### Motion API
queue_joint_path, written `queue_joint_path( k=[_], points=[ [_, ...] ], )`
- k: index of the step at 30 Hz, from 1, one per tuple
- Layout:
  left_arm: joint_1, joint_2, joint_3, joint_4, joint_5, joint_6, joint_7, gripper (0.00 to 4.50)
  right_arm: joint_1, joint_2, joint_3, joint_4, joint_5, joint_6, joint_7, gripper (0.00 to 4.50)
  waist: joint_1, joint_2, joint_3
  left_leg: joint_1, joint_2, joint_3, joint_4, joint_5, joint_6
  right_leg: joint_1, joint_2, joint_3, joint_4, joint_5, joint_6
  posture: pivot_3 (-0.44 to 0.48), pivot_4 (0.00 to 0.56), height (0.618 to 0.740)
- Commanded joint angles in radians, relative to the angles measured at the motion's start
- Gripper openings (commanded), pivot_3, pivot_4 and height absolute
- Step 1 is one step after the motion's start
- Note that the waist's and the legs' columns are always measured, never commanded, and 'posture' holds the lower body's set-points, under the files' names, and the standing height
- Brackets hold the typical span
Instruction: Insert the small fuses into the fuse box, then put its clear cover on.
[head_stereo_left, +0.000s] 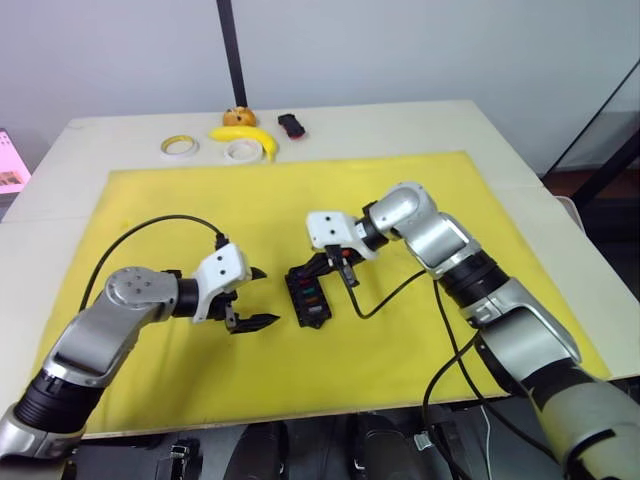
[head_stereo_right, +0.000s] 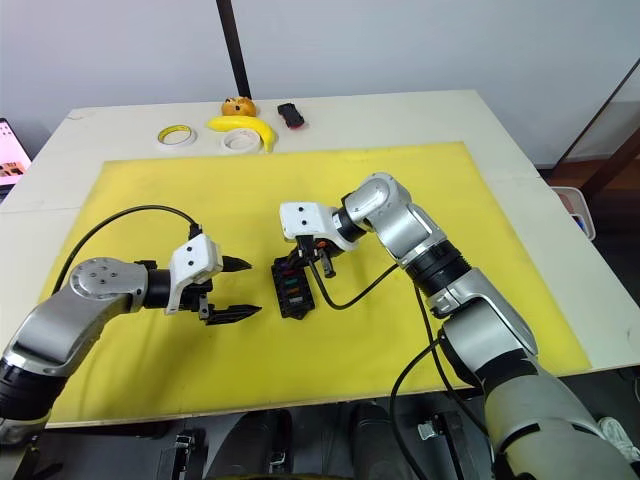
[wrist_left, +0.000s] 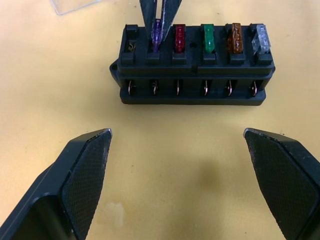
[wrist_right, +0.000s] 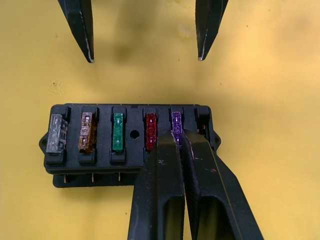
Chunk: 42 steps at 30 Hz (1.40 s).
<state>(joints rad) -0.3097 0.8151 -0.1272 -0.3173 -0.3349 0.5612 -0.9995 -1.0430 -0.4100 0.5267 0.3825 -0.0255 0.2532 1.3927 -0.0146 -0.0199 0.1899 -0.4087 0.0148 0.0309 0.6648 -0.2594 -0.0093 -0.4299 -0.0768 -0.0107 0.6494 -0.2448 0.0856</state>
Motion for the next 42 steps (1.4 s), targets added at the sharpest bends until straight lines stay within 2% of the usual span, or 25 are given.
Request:
queue_joint_path(
  k=[1,13,28,31,33,42],
  points=[
    [-0.017,-0.006,0.007,-0.020,0.002,-0.008,0.004,4.44,-0.016,0.003,-0.010,0.013,-0.016,-0.014,0.006,0.00,0.000,0.000,0.000,0.000,0.000,0.000,0.000,0.000,0.000,0.000,0.000,0.000,0.000,0.000,0.000,0.000,0.150,0.740],
    [-0.020,-0.017,0.000,-0.019,0.009,-0.010,0.012,4.44,-0.053,0.018,0.000,0.034,-0.045,-0.027,0.024,0.00,0.000,0.000,0.000,0.000,0.000,0.000,0.000,0.000,0.000,0.000,0.000,0.000,0.000,0.000,0.000,0.000,0.150,0.740],
    [-0.006,-0.016,-0.002,-0.032,0.011,-0.009,0.022,4.44,-0.033,0.037,0.010,0.033,-0.076,-0.069,0.027,0.00,-0.002,0.000,0.000,0.000,0.000,0.000,0.000,0.000,0.000,0.000,0.000,0.000,0.000,0.000,0.000,0.000,0.150,0.740],
    [-0.007,-0.018,-0.003,-0.032,0.011,-0.010,0.023,4.50,-0.038,0.038,0.003,0.023,-0.072,-0.057,0.034,0.91,-0.002,0.000,0.000,0.000,0.000,0.000,0.000,0.000,0.000,0.000,0.000,0.000,0.000,0.000,0.000,0.000,0.150,0.740],
    [-0.008,-0.019,-0.003,-0.032,0.011,-0.010,0.024,4.50,-0.046,0.041,-0.011,0.011,-0.062,-0.035,0.039,1.86,-0.001,0.000,0.000,0.000,0.000,0.000,0.000,0.000,0.000,0.000,0.000,0.000,0.000,0.000,0.000,0.000,0.150,0.740],
    [-0.013,-0.028,-0.003,-0.023,0.015,-0.012,0.024,4.50,-0.076,0.036,-0.063,-0.011,-0.020,0.036,0.058,1.86,-0.001,0.000,0.000,0.000,0.000,0.000,0.000,0.000,0.000,0.000,0.000,0.000,0.000,0.000,0.000,0.000,0.150,0.740]
  ],
)
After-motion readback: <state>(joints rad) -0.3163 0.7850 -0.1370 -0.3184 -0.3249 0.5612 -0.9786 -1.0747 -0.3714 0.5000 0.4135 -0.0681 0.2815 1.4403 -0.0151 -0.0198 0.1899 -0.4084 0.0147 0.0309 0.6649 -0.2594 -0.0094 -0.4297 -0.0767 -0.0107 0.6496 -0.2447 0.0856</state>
